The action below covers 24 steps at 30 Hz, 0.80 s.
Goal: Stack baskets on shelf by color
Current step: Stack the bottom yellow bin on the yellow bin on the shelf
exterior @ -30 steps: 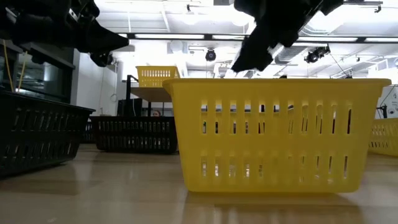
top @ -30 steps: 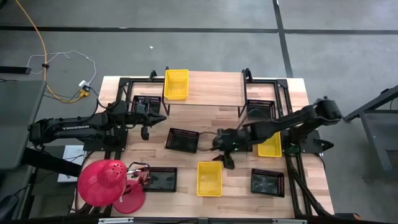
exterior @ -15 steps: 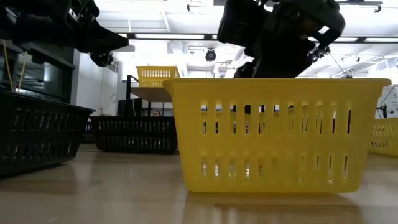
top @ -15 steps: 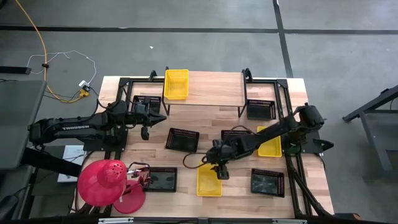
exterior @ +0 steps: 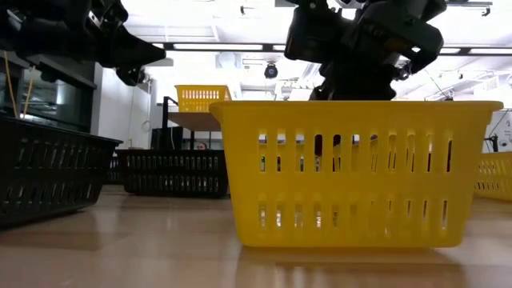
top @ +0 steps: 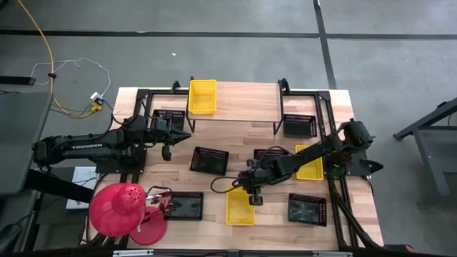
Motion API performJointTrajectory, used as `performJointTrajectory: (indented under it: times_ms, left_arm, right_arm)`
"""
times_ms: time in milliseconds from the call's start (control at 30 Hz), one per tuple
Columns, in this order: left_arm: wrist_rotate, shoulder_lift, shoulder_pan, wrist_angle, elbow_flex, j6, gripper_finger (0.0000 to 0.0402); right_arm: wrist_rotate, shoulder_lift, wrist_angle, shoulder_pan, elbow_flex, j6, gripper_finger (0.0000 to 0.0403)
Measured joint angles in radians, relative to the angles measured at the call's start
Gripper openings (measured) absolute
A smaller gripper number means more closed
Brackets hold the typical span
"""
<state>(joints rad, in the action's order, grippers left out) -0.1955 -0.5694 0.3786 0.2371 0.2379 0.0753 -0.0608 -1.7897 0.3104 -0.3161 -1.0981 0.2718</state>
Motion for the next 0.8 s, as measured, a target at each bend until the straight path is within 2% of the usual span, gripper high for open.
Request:
performJointTrajectory:
  times_ms: [100,167,267,433,600,700,800]
  left_arm:
    - [0.0,0.0,0.0,0.0,0.0,0.0,0.0]
    - [0.0,0.0,0.0,0.0,0.0,0.0,0.0]
    - [0.0,0.0,0.0,0.0,0.0,0.0,0.0]
    - [-0.006,0.0,0.0,-0.001,0.0,0.0,0.0]
    - [-0.007,0.001,0.0,-0.002,0.0,-0.009,0.0]
    - [-0.009,0.001,0.0,-0.002,0.0,-0.026,0.0]
    - [-0.024,0.001,0.0,-0.002,0.0,-0.04,0.0]
  right_arm:
    - [0.0,0.0,-0.005,0.002,-0.001,0.0,0.0028]
    - [0.005,0.0,-0.004,0.002,-0.014,-0.008,0.0009]
    - [0.033,0.014,0.004,0.002,-0.048,-0.053,0.0017]
    - [0.052,0.103,0.045,0.008,-0.082,-0.178,0.0005]
    - [-0.032,0.232,0.049,0.023,-0.071,-0.268,0.0003]
    - [-0.091,0.315,-0.056,0.042,-0.003,-0.326,0.0002]
    - [-0.088,0.392,-0.252,0.083,0.119,-0.373,0.0002]
